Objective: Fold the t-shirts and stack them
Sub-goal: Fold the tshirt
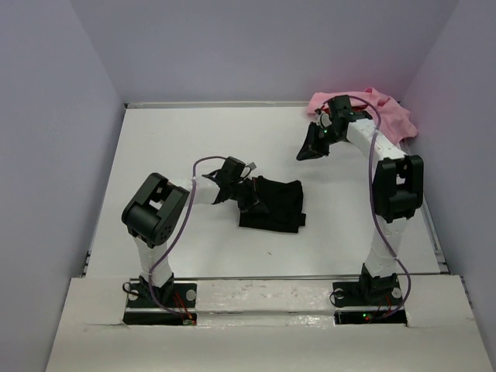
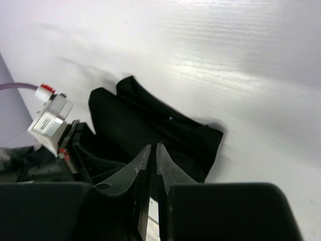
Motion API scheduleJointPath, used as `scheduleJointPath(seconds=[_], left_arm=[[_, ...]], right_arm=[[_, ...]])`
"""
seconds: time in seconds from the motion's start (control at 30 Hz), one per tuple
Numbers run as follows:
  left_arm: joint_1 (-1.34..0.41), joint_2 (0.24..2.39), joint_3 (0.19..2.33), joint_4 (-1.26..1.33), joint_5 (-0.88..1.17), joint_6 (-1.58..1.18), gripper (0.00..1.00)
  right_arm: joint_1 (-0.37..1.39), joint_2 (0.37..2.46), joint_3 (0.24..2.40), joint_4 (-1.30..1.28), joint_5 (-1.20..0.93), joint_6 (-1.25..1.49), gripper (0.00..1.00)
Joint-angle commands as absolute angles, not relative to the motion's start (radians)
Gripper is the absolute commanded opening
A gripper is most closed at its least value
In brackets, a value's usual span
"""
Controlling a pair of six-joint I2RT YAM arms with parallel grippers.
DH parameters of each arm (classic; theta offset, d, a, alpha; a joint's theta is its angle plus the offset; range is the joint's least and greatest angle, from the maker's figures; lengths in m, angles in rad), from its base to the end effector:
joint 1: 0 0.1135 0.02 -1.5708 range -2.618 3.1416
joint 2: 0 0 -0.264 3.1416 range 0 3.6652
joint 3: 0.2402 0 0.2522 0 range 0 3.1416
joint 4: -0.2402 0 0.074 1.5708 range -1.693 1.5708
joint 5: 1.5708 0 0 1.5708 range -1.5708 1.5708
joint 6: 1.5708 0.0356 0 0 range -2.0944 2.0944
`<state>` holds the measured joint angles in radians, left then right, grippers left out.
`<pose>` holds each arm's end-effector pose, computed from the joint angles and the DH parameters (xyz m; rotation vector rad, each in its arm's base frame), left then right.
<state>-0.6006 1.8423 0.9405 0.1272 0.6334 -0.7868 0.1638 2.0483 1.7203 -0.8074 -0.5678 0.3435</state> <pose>0.2877 -0.2226 0.1411 0.1147 2.6118 -1.3490 0.4275 0.0901 0.2315 0.0692 2.7249 0.9193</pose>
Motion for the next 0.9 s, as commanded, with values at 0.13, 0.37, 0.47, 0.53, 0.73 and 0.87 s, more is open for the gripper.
scheduleJointPath(seconds=[0.13,0.37,0.47,0.53,0.73,0.87], left_arm=[[-0.604,1.772,1.063,0.008,0.614,-0.736,0.00],[-0.601,1.756,1.216,-0.116,0.594,-0.693,0.00],[-0.589,1.766,1.256,-0.159,0.584,-0.675,0.00],[-0.572,1.770,1.298,-0.195,0.561,-0.663,0.00],[-0.535,1.816,1.325,-0.206,0.568,-0.634,0.00],[-0.529,1.850,1.304,-0.199,0.561,-0.618,0.00]], right_arm=[[0.153,1.879,1.631,-0.864,-0.739,0.357,0.50],[0.153,1.749,1.341,-0.801,-0.788,0.380,0.55],[0.153,1.720,1.241,-0.741,-0.793,0.410,0.55],[0.153,1.698,1.203,-0.726,-0.779,0.413,0.54],[0.153,1.703,1.163,-0.677,-0.755,0.417,0.50],[0.153,1.713,1.157,-0.643,-0.729,0.417,0.50]])
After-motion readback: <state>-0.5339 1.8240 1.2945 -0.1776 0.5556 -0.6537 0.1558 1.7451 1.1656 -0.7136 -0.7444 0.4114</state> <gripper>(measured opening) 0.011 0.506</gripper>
